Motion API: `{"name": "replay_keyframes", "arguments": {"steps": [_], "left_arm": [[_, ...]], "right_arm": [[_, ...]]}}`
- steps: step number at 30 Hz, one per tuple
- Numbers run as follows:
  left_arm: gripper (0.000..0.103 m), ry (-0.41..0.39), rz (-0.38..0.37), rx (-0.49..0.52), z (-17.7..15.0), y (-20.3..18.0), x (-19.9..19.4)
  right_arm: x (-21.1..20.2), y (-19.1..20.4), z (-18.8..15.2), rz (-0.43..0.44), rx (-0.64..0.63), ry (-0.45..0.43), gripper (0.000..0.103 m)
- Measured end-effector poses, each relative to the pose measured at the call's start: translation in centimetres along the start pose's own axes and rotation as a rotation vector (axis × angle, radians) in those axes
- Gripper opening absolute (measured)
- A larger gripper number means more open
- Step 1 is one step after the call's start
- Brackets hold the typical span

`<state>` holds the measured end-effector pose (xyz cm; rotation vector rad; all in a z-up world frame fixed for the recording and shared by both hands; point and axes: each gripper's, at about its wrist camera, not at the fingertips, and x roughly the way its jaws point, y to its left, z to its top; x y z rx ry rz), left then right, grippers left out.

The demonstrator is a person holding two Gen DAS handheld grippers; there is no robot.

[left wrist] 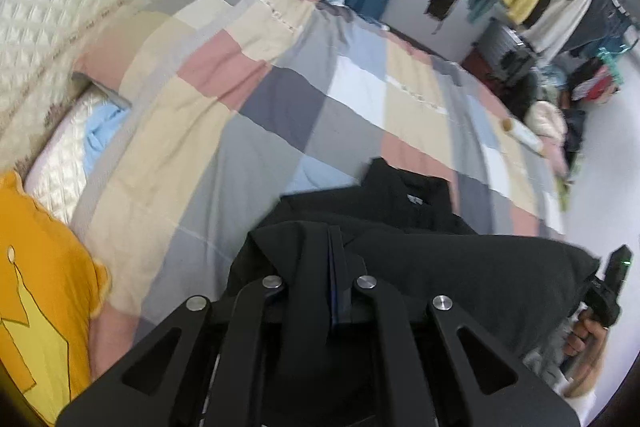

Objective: Fold large clothes
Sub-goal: 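Lower the hem onto the collar end of the jacket with both tools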

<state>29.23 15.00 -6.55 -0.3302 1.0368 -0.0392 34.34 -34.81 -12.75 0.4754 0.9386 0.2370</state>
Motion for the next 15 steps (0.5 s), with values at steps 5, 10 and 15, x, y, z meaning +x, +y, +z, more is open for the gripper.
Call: {"name": "replay_keyframes", "arguments": {"steps": [5,10,15], "left_arm": [[0.007,0.005,0.108,0.036,2.2,-1.6,4.8],[0.007,0.053,0.181,0.051,3.0,-2.4,10.4],[0.006,0.098,0.182,0.020,2.8,-1.9,14.3]], "right_arm": [[5.5,-1.3,1.7,-0.067,-0.013,0.052,0.008],[12.0,-2.7,1.7,-0.151,-0.037,0.155,0.007],[15.1,-4.4,1.3,-0.120,-0.002,0.200,0.007]]}}
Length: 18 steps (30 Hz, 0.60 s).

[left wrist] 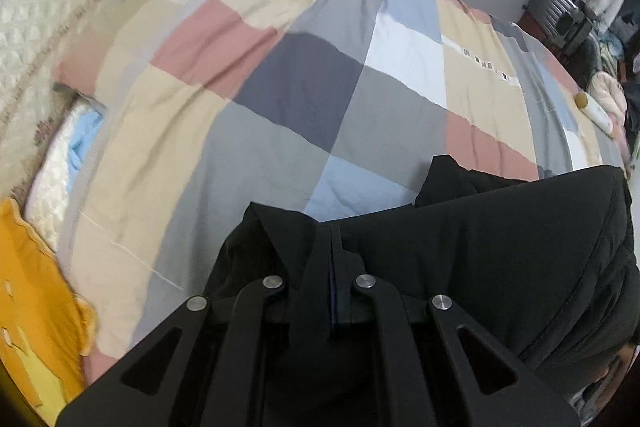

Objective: Fold large clothes
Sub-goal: 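Lower the hem onto the collar end of the jacket with both tools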

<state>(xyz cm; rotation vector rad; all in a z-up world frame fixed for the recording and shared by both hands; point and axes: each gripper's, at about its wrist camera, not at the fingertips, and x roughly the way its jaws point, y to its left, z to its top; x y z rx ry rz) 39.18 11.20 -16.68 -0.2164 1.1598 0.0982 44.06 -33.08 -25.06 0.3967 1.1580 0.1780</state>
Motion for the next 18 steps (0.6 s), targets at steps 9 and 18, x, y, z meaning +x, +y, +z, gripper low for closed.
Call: {"name": "replay_keyframes", "arguments": {"steps": [9,18], "left_arm": [[0.008,0.030,-0.099,-0.078,-1.0,1.5,-1.4],[0.070,0.029,-0.296,-0.120,-3.4,4.2,-7.2]], "right_arm": [[-2.6,-3.1,-0.9,0.260,0.138,0.048,0.031],[-10.4,-2.9,-2.8,0.381,0.137,-0.002,0.055]]}}
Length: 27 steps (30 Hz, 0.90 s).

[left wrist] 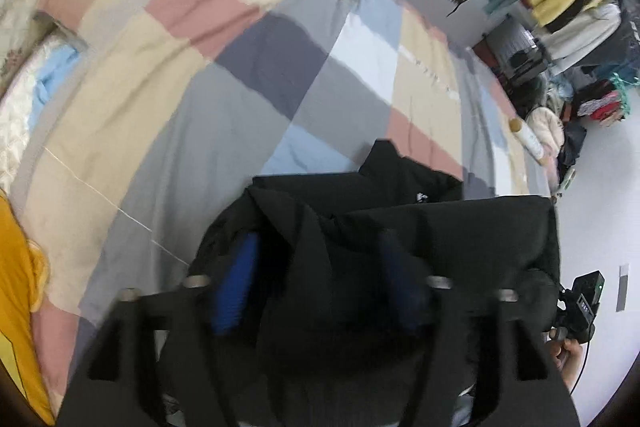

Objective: Fold large clothes
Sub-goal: 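Lower the hem onto the collar end of the jacket with both tools, then open both tools and release the folded jacket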

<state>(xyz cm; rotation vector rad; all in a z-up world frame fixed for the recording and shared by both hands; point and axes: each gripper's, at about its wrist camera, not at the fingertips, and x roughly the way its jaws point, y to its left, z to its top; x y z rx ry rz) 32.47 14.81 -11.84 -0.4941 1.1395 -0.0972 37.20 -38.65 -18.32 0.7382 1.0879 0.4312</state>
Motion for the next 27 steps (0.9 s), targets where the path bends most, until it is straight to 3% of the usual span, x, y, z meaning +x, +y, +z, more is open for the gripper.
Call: {"name": "replay_keyframes", "arguments": {"steps": [4,6,10,13,16,21,24,27], "left_arm": [[0.070,-0.071,-0.062,0.062,-1.6,-1.0,-4.1],[0.070,-0.114,-0.070,0.113,-2.5,-1.7,-5.7],[0.070,-0.181,-0.102,0.217,-4.4,-3.7,-7.9],[0.070,-0.244,-0.078,0.300,-5.3,-5.7,-7.9],[0.070,-0.300,-0.081,0.325,-6.0,-7.4,-6.9],[0.070,-0.363,-0.033,0.336,-6.5,-9.4,-2.9],[0.070,-0.428,0.067,0.404,-6.7,-10.5,0.2],[0.070,-0.424,0.144,0.463,-6.8,-10.6,3.5]], "right_arm": [[-2.9,2.4,-1.3,-0.046,-0.083,0.015,0.057],[-4.7,3.4,-2.1,-0.092,-0.145,0.010,0.065],[-8.9,4.7,-2.9,-0.139,-0.180,-0.070,0.067],[-9.3,6.4,-3.5,-0.170,-0.231,-0.105,0.067],[-6.9,8.8,-4.7,-0.199,-0.313,-0.140,0.067],[0.4,11.6,-7.2,-0.276,-0.481,-0.204,0.068],[5.1,12.0,-8.5,-0.323,-0.560,-0.238,0.071],[9.5,10.9,-8.9,-0.355,-0.580,-0.230,0.071]]}}
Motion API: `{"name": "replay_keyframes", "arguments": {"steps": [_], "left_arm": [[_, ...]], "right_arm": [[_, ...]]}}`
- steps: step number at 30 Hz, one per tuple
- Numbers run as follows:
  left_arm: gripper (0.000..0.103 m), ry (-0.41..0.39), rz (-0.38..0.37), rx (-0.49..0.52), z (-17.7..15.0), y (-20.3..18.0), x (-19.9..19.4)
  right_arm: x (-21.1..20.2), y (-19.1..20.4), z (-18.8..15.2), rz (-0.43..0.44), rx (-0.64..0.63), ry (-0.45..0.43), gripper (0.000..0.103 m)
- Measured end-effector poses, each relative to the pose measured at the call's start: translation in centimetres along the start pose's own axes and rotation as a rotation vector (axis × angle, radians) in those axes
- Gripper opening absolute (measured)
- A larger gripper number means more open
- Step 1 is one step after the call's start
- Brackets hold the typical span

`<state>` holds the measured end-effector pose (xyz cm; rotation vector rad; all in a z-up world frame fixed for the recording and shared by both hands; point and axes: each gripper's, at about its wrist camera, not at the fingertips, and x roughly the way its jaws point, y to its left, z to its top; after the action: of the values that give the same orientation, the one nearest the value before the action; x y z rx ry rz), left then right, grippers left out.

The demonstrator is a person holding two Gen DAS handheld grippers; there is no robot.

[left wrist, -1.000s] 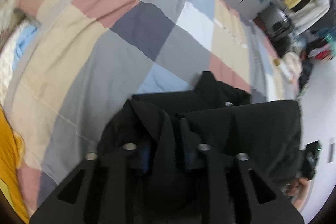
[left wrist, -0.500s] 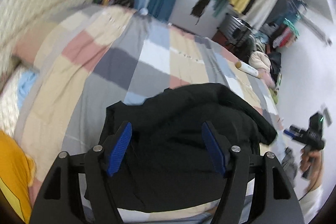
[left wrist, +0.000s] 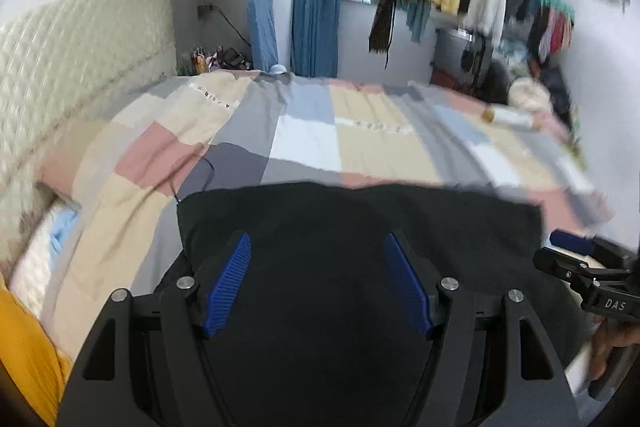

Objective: Fold large clothes

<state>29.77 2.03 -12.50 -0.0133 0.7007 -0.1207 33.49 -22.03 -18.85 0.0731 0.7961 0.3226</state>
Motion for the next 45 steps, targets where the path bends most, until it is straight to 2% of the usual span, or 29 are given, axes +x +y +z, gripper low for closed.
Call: {"name": "replay_keyframes", "arguments": {"steps": [3,8,14,25,36,41,45], "left_arm": [[0.070,0.046,0.002,-0.011,-1.3,0.5,2.9],[0.070,0.044,0.009,-0.033,-2.0,1.2,5.2],[0.070,0.053,0.031,-0.038,-1.7,0.9,6.8],[0.070,0.078,0.016,-0.043,-1.5,1.3,8.1],[0.070,0.115,-0.002,-0.070,-0.8,1.9,11.6],[0.071,0.116,-0.014,-0.076,-0.8,2.3,11.3],[0.077,0.089,-0.007,-0.101,-1.0,3.3,10.1]], "right_arm": [[3.0,0.1,-1.0,-0.024,-0.013,-0.003,0.071],[4.6,-0.1,-0.9,-0.045,-0.020,-0.050,0.071],[6.8,-0.9,-0.3,-0.056,-0.013,-0.052,0.071],[8.9,-1.5,0.2,-0.044,0.014,-0.024,0.075],[12.3,-2.9,1.3,0.014,0.062,0.010,0.077],[11.6,-3.6,1.5,0.066,0.090,0.018,0.077],[10.1,-5.2,1.7,0.100,0.141,0.014,0.077]]}}
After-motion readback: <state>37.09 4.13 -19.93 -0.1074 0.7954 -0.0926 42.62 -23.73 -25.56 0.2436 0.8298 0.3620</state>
